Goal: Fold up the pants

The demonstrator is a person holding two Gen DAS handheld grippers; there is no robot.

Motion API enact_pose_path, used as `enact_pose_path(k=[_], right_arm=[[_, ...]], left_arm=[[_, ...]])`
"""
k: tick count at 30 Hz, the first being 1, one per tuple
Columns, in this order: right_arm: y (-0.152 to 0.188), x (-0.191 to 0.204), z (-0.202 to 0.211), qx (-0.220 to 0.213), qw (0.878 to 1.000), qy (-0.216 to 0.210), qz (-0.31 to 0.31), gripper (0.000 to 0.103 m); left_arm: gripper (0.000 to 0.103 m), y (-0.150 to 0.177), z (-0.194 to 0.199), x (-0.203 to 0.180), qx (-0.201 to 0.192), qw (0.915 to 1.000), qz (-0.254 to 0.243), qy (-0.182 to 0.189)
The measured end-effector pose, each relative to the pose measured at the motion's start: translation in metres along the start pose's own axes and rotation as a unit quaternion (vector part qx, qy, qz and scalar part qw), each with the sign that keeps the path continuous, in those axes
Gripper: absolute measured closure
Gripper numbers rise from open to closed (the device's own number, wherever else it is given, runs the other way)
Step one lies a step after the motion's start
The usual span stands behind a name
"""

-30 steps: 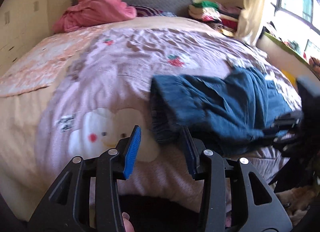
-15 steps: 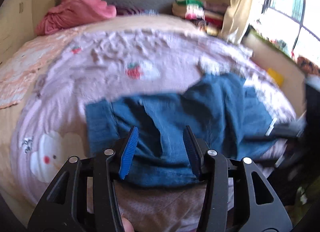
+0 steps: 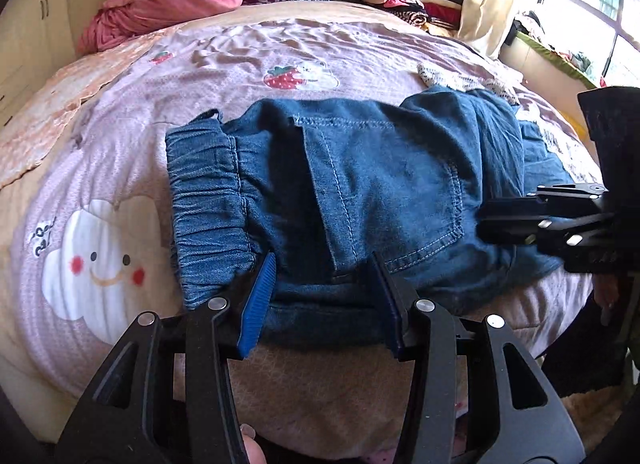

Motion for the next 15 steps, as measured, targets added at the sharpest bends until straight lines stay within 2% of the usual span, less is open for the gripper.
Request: enact_pose_path(k=[2,4,7,8,10,12,13,15], right_arm=[[-0.011,0.000,0.023,-0.030,1.000,-0.007,0.000,0.061],[-0.020,-0.008,0.042,-0.052,0.999,0.006,-0.002,0.054],[-0.034,-0.030,0.069,-0.077,0.996,0.034,-0.014,0.047],[-0.041,-0.043,0.077,-0.083,0.995,0.058,-0.017,0.045],[-0.051,-0.063,0.088,-0.093,0.992,0.087,-0.024,0.037],[-0.059,-0.081,0.095,-0.093,0.990,0.106,-0.032,0.033],[-0.063,-0.089,0.097,-0.091,0.988,0.116,-0.033,0.026],[-0.072,-0.106,0.102,-0.093,0.985,0.141,-0.036,0.023]], left_arm=[[0.058,-0.011,0.013,-0.002,-0.021,0.9998,0.002,0.001],[0.046,-0.023,0.033,-0.011,-0.048,0.9988,-0.001,0.008],[0.038,-0.040,0.049,-0.031,-0.072,0.9971,-0.024,0.013],[0.036,-0.045,0.050,-0.038,-0.074,0.9966,-0.030,0.018],[0.022,-0.056,0.046,-0.053,-0.073,0.9962,-0.038,0.029],[0.019,-0.066,0.036,-0.071,-0.070,0.9954,-0.046,0.046],[0.018,-0.068,0.030,-0.080,-0.064,0.9954,-0.048,0.051],[0.017,-0.073,0.014,-0.096,-0.050,0.9953,-0.051,0.066]])
Point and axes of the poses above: each gripper's, at about its wrist camera, not at the fingertips, and z roughly against the way its jaws point, x to its left, y to its underside, the point moved 10 cm from there along -z, roughly the way its jaws point, and after that the axes turned 3 degrees about y, right-handed, at the moved point
